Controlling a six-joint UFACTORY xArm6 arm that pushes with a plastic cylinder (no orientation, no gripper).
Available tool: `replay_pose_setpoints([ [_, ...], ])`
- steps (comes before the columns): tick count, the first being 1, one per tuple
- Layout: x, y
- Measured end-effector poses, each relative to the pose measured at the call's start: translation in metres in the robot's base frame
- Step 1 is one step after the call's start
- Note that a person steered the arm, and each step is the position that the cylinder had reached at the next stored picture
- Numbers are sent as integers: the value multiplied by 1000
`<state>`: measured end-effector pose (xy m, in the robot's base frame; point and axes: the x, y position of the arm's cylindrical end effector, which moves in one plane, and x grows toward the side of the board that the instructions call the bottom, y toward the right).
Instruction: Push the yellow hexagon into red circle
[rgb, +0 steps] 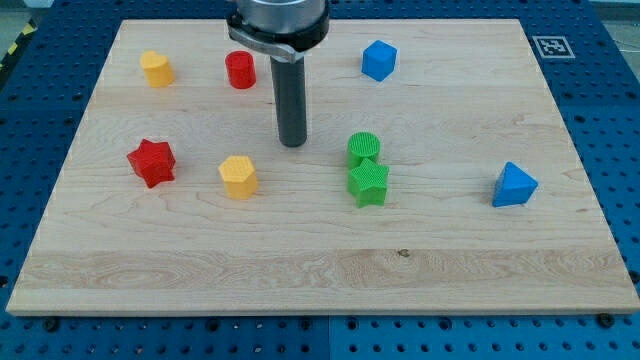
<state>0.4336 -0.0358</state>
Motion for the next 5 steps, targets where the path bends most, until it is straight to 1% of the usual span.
replay_pose_setpoints([
  [2,90,2],
  [3,125,0],
  [4,125,-33],
  [5,94,-58],
])
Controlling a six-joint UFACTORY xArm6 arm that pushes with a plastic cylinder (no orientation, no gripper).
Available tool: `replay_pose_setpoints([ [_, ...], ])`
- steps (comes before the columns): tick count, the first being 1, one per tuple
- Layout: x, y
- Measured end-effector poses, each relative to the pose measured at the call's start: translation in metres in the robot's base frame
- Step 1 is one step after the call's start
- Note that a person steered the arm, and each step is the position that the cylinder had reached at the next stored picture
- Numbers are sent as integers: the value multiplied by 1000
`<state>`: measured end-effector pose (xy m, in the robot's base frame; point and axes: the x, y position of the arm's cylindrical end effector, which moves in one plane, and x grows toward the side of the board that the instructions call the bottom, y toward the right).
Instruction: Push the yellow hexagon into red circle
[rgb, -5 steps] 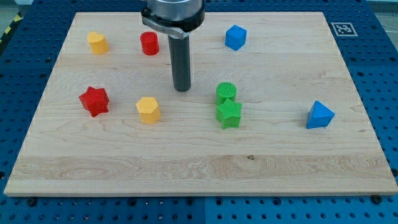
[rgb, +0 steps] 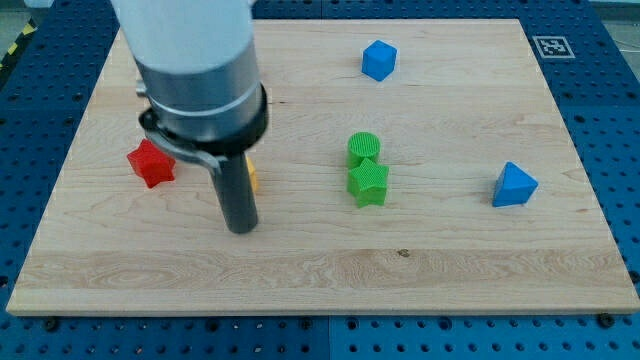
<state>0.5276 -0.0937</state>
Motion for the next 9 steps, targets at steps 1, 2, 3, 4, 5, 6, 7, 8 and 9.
replay_pose_setpoints([
  [1,-43,-4],
  [2,-83,5],
  [3,-84,7],
  [4,-70,2],
  [5,-88,0],
  [6,-131,0],
  [7,-148,0],
  [8,-144,-15],
  [9,-148,-24],
])
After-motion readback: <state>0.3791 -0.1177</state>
